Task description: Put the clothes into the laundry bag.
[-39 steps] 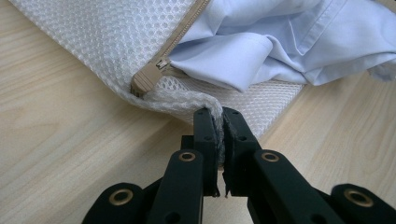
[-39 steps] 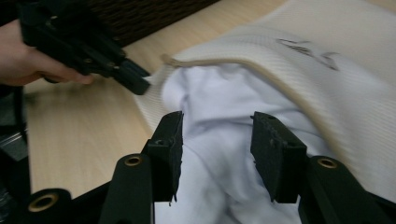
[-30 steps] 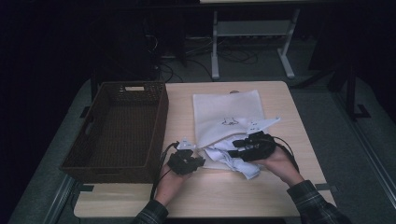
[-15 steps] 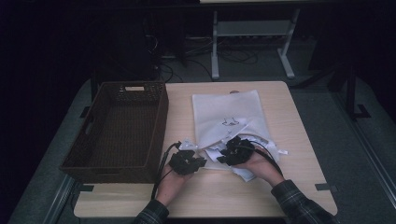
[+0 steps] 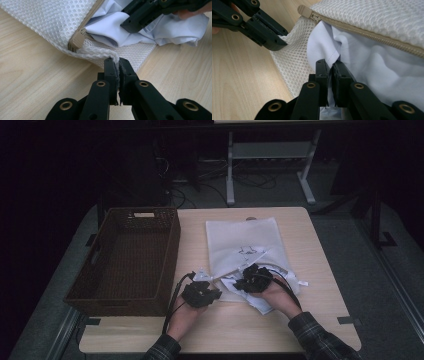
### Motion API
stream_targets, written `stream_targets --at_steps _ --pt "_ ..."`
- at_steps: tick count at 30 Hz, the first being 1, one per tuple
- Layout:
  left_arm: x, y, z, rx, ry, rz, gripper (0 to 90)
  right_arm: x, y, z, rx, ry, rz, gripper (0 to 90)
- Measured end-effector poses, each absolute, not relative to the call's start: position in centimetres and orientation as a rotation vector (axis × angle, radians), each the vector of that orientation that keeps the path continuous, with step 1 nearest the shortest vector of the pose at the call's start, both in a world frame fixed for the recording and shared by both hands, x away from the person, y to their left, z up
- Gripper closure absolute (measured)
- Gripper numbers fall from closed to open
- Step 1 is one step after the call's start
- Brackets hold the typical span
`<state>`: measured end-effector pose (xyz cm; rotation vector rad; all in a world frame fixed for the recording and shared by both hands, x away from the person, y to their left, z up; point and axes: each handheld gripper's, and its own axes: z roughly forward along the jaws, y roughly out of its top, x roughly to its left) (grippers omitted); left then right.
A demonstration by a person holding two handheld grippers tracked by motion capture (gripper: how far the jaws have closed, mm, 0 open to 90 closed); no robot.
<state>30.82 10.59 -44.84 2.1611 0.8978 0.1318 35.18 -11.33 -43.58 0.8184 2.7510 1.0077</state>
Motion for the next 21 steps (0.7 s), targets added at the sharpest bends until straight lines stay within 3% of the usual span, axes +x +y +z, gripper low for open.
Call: stream_targets --at_steps 14,21 --pt "30.4 9.8 -44.8 2.178 0.855 0.105 86.4 38.1 -11.1 -43.1 0.905 2.685 1.039 83.6" --pt "30.5 9.9 -45.0 2.17 0.86 0.099 86.2 37.4 -12.2 -42.5 0.894 2.695 1.087 71.6"
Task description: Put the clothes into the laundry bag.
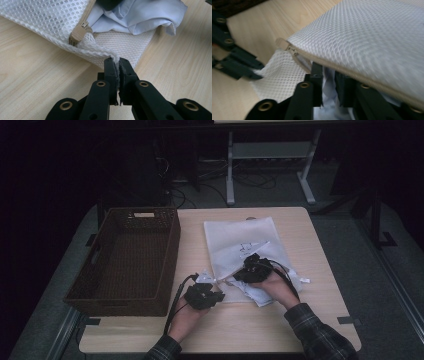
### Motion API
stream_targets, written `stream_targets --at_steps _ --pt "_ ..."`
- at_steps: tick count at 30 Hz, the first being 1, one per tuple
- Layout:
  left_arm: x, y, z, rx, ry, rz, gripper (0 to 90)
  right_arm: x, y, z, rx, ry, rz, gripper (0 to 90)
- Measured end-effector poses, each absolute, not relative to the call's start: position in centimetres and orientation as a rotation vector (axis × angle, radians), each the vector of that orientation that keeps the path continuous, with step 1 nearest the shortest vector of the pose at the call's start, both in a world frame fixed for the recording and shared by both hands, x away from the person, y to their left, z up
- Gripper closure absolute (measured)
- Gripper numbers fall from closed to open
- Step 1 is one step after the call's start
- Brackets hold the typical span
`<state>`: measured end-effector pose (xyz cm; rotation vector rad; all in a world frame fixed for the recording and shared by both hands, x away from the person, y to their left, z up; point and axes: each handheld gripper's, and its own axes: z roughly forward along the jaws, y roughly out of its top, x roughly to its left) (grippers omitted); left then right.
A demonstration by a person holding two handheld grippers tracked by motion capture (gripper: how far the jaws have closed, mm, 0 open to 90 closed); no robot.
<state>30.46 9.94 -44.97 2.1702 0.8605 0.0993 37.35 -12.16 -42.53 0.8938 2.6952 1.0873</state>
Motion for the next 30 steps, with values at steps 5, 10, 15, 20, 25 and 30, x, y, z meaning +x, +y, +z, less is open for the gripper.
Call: stream_targets --at_steps 5,10,15,20,25,30 --pt "30.5 9.9 -45.0 2.167 0.864 0.098 86.0 36.0 -14.5 -41.3 0.925 2.668 1.157 63.1" --pt "30.6 10.0 -45.1 2.17 0.862 0.093 85.7 34.5 -16.9 -40.7 0.957 2.64 1.177 54.5" --pt "30.6 10.0 -45.1 2.172 0.86 0.089 85.6 32.8 -19.0 -40.8 0.99 2.611 1.181 49.1" --pt "30.7 9.9 -45.1 2.191 0.851 0.094 85.5 31.0 -20.8 -41.6 1.013 2.604 1.173 44.7" --pt "30.7 9.9 -45.2 2.197 0.848 0.09 85.3 29.5 -21.8 -43.4 1.052 2.634 1.15 41.4" --pt "30.8 9.9 -45.2 2.199 0.847 0.088 85.3 29.1 -21.6 -44.8 1.072 2.673 1.116 41.8"
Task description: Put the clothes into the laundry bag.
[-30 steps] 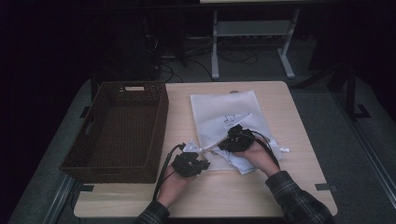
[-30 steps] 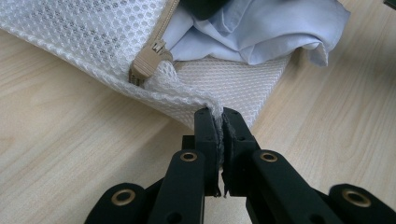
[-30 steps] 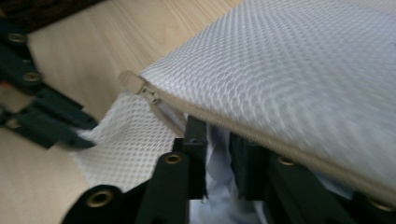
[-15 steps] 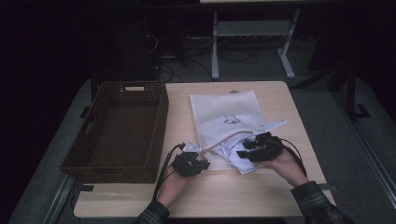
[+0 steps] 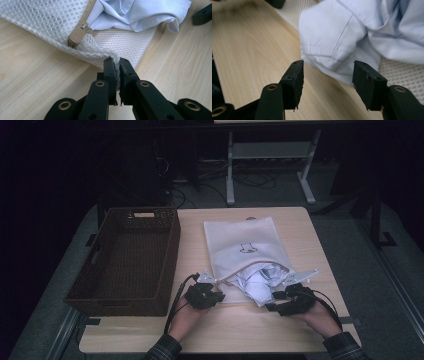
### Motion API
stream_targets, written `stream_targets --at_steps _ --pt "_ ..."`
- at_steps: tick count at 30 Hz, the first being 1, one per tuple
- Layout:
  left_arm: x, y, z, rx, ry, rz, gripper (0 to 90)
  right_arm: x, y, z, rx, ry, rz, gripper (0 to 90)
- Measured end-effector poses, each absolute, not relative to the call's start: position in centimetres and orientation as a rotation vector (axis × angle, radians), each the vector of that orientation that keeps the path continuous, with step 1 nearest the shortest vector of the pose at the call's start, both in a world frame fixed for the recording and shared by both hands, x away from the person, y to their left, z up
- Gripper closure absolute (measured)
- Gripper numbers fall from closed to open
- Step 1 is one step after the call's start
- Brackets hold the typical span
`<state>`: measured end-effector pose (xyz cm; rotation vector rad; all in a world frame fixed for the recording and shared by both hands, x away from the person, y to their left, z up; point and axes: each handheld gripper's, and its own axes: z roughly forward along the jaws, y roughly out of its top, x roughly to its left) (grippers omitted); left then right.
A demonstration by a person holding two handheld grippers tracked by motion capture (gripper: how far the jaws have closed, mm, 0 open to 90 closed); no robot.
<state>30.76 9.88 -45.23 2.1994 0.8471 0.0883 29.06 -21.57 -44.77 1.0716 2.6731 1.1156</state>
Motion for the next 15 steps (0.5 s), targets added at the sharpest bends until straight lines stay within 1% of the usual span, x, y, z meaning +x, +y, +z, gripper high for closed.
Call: stream_targets --at_steps 3,6,10,14,15 --pt "30.76 9.88 -45.23 2.201 0.846 0.089 85.2 29.22 -21.42 -45.0 1.076 2.668 1.12 44.4" --pt "30.77 9.85 -45.26 2.204 0.844 0.089 85.3 29.47 -21.41 -45.19 1.091 2.654 1.128 50.0" --pt "30.78 9.79 -45.31 2.207 0.843 0.089 85.2 29.48 -21.63 -45.0 1.095 2.64 1.163 59.6" --pt "30.79 9.76 -45.33 2.209 0.841 0.089 85.3 29.38 -21.56 -44.63 1.076 2.632 1.172 71.5" --pt "30.79 9.76 -45.33 2.21 0.841 0.089 85.3 29.36 -21.54 -44.54 1.075 2.627 1.178 73.1"
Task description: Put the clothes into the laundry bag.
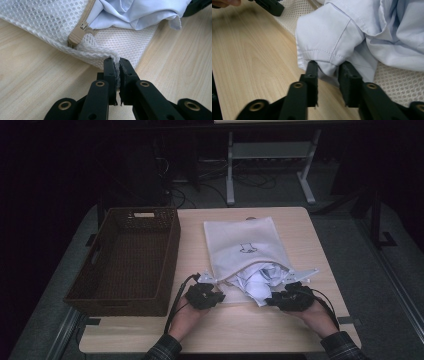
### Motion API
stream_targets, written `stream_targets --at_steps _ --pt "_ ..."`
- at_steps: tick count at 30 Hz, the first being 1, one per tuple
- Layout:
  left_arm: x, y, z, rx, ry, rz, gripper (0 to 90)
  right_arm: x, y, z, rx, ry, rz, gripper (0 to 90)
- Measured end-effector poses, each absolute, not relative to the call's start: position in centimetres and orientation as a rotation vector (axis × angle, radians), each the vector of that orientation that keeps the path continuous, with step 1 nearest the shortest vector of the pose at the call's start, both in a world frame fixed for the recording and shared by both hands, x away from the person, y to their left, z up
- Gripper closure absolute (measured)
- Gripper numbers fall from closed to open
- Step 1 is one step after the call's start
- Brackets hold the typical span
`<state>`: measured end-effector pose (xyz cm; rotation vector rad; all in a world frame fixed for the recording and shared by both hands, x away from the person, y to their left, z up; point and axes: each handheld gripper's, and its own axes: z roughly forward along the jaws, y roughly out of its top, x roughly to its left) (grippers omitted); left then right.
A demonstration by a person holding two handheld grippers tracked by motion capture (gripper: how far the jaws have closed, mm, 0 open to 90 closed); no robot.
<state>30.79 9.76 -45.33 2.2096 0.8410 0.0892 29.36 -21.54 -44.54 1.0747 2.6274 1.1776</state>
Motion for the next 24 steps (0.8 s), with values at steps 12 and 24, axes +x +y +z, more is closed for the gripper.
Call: stream_targets --at_steps 12,24 --pt "30.7 9.6 -45.2 2.218 0.828 0.088 85.3 29.8 -22.0 -42.6 1.042 2.531 1.271 86.0" --pt "30.5 9.2 -45.2 2.222 0.808 0.069 85.5 32.8 -21.1 -41.0 1.045 2.449 1.276 86.3"
